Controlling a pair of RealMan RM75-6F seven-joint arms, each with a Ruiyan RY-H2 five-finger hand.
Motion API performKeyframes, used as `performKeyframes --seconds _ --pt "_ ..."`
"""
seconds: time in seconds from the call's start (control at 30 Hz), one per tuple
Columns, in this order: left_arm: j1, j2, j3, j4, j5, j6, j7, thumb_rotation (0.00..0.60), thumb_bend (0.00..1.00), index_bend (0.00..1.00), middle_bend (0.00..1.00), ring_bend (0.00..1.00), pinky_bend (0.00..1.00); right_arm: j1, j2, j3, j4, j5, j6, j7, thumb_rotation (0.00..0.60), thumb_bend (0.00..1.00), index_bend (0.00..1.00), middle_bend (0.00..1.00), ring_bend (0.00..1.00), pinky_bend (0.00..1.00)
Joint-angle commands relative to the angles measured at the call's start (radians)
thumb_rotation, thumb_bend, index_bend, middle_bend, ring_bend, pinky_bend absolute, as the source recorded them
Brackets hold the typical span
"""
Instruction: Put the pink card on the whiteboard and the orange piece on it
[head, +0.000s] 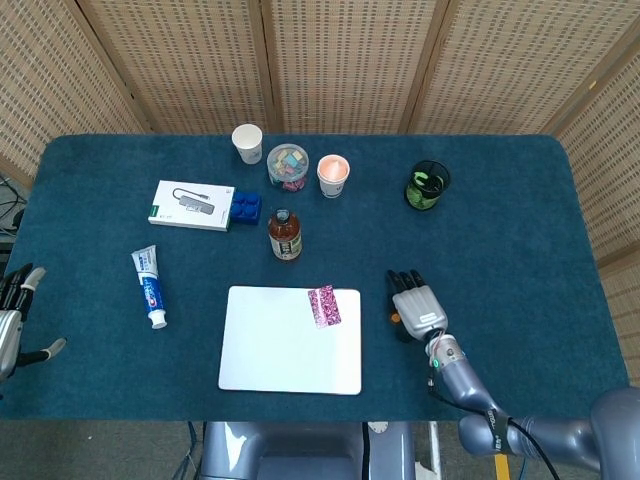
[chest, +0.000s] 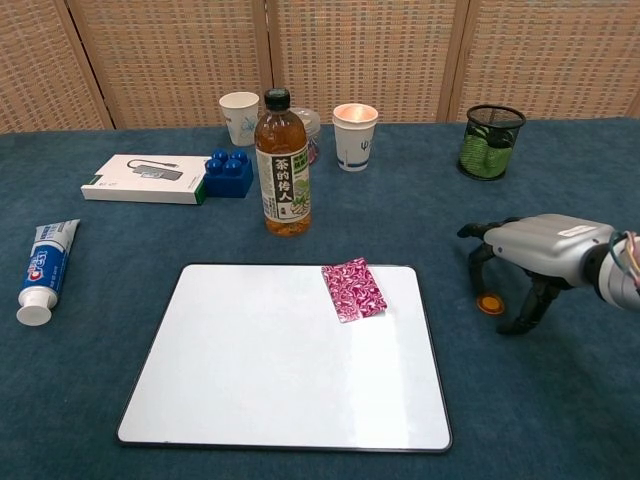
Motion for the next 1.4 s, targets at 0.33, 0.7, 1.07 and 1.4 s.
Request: performKeyframes --seconds 0.33,0.7,1.07,1.4 --pt "-0.001 -0.002 0.001 -0.003 0.000 0.001 0.007 0.600 0.00 0.00 0.00 0.00 0.00 -0.005 0.004 0.026 0.011 0.017 -0.027 -0.013 0.600 0.31 0.41 0.00 0.00 0.00" --pt "-0.001 0.000 0.000 -0.001 0.000 0.002 0.002 0.600 0.00 0.00 0.00 0.00 0.00 -0.004 -0.001 0.035 0.004 0.029 -0.036 -0.032 0.600 0.35 0.52 0.00 0.00 0.00" --pt "-0.001 -0.001 0.000 0.000 -0.001 0.002 0.002 0.600 0.00 0.00 0.00 0.00 0.00 -0.011 0.005 0.057 -0.025 0.015 -0.043 -0.001 0.600 0.36 0.54 0.00 0.00 0.00" --pt "-0.002 0.003 0.000 -0.002 -0.001 -0.001 -0.004 0.600 0.00 0.00 0.00 0.00 0.00 0.053 0.024 0.152 -0.142 0.090 -0.040 -0.034 0.600 0.36 0.54 0.00 0.00 0.00"
